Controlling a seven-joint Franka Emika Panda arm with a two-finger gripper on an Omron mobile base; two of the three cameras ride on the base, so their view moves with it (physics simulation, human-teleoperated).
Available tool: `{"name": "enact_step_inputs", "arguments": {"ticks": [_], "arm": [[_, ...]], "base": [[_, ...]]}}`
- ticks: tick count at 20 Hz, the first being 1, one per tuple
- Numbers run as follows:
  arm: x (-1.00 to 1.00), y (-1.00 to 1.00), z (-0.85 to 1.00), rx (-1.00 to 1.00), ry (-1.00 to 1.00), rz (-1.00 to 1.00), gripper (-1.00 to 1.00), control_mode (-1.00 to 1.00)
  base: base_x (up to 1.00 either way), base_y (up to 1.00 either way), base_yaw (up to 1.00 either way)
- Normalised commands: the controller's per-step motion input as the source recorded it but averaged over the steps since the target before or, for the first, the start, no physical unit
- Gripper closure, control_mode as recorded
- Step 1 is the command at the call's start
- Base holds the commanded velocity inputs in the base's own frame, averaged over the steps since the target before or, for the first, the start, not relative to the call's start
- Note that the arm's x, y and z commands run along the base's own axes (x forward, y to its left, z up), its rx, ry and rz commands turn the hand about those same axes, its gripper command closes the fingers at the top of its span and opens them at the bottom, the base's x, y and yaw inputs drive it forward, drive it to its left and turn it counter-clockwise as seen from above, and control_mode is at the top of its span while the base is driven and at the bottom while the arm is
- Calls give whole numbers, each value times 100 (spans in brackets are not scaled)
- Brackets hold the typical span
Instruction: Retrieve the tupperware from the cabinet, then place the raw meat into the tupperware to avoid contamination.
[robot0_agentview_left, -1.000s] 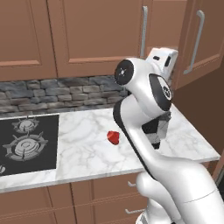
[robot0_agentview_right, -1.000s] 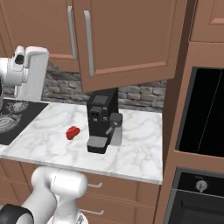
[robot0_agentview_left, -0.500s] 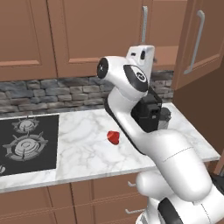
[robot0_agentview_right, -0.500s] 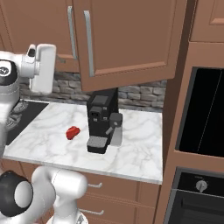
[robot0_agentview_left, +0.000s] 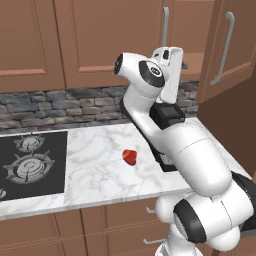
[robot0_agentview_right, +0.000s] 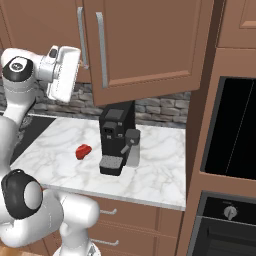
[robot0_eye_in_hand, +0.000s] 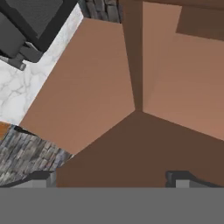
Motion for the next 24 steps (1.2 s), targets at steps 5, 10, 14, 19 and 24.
{"name": "enact_step_inputs", "arguments": {"ticks": [5,10,14,19,24], "arm": [[6,-54,-2,-2,4,-17,-100,-100],[0,-56,-1,-1,1,-17,-100,-100],[-23,-57,0,0,0,-17,-100,-100],[-43,-42,0,0,0,-22,-100,-100],[-45,-44,0,0,0,-22,-100,-100]], "base": [[0,0,0],[0,0,0],[0,0,0],[0,0,0],[0,0,0]]}}
